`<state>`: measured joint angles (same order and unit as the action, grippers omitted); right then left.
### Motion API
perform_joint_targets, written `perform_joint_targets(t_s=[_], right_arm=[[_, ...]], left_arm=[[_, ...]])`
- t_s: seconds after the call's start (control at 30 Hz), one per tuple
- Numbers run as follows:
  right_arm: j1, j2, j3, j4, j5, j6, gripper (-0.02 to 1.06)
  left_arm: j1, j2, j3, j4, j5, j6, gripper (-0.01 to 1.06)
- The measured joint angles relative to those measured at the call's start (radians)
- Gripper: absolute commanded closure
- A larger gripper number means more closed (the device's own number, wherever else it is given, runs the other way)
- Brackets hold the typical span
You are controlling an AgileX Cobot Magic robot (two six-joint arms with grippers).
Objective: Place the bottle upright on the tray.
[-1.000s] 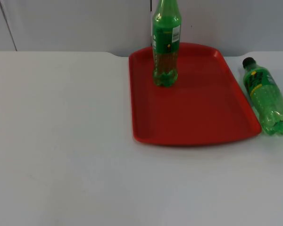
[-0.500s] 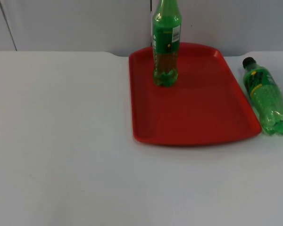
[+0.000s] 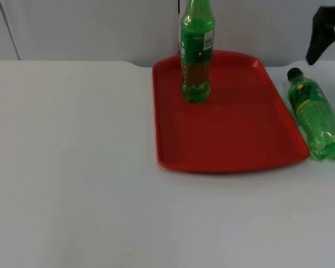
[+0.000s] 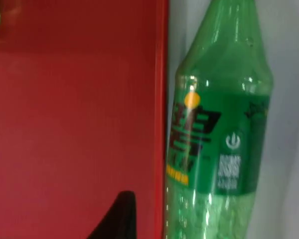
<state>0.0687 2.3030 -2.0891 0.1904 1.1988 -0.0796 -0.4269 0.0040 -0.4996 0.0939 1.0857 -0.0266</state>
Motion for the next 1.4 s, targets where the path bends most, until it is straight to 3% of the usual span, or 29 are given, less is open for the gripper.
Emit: perform_joint_targets(t_s=[0.23,0.4,1.07,1.23,1.4], right_arm=[[0.0,0.109,-0.039,0.004,-0.01,0.0,0.01],[0.0,0.178,-0.043,0.02,-0.087,-0.006,0.01],[0.0,0.263,-0.11,0.095,-0.193,-0.029,0.06],[0.0,0.263,-0.11,0.095,-0.193,-0.032,0.12],[0.0,0.263,-0.11,0.095,-0.185,-0.032,0.25]], left_arm=[[0.0,0.0,0.0,0.0,0.0,0.0,0.0],[0.0,0.0,0.0,0.0,0.0,0.0,0.0],[0.0,0.0,0.0,0.0,0.0,0.0,0.0],[0.0,0.0,0.0,0.0,0.0,0.0,0.0],[0.0,0.0,0.0,0.0,0.0,0.0,0.0]])
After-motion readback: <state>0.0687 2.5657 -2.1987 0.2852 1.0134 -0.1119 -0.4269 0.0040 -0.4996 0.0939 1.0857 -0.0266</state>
